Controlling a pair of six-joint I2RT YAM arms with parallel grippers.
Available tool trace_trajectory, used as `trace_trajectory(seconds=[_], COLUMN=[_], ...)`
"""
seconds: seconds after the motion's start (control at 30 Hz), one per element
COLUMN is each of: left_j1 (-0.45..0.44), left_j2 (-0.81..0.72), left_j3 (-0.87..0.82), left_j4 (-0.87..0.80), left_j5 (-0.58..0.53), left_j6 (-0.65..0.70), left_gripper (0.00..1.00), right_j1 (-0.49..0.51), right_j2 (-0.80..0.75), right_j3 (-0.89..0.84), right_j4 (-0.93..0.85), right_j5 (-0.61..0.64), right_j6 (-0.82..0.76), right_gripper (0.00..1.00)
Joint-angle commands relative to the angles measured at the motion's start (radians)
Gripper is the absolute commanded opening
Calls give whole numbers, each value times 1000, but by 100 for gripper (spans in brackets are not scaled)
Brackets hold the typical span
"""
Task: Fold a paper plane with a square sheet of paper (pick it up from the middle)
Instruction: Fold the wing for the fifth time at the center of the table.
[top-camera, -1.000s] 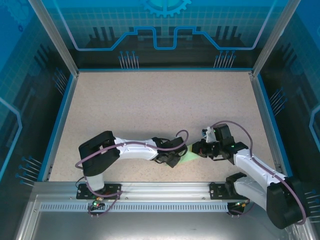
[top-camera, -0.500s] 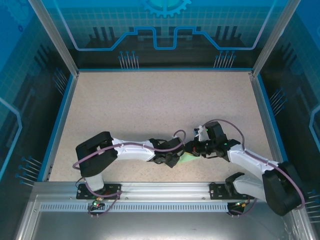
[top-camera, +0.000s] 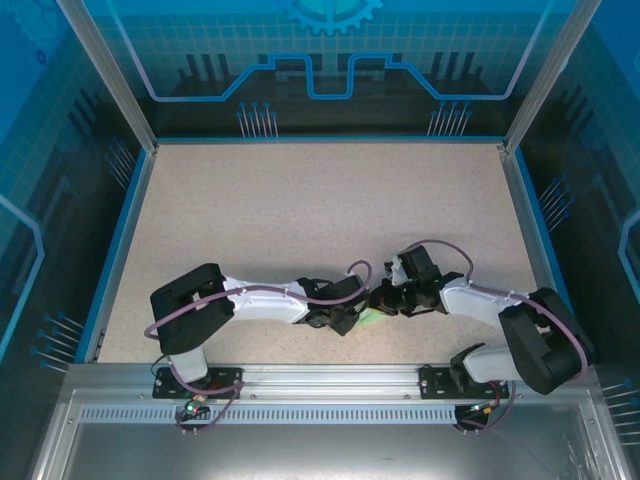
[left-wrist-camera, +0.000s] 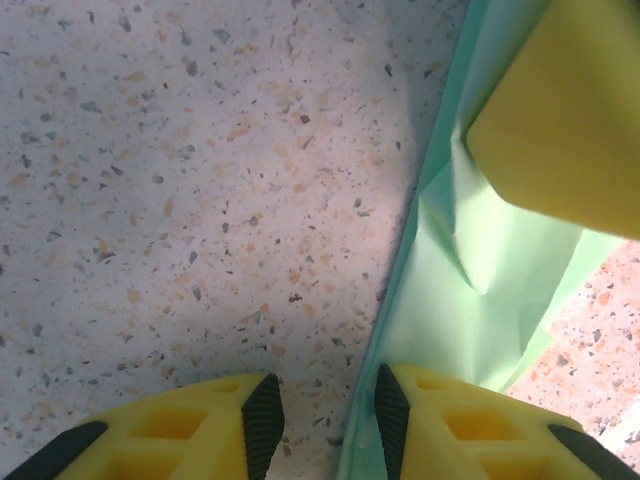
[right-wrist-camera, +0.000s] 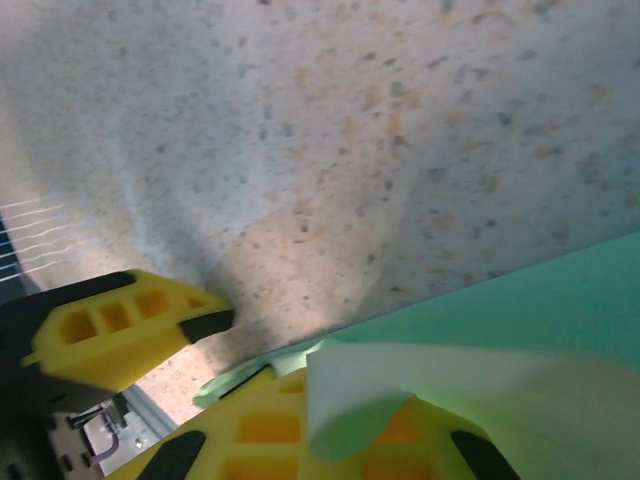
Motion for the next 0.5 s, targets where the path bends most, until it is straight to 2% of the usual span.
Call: trace_trajectory(seconds=[0.0,0.47], left_j1=[-19,-19], left_j2=[145,139], left_j3=[-69,-54], left_j4=[72,57], left_j5=[129,134], left_j6=[38,42], left_gripper=[37,37], right_j1=[13,17], right_j2=[19,-9], right_j3=[29,-11], right_j4=[-56,-171], right_j5=[80,111], right_j6=[-48,-88], right_gripper=[5,5])
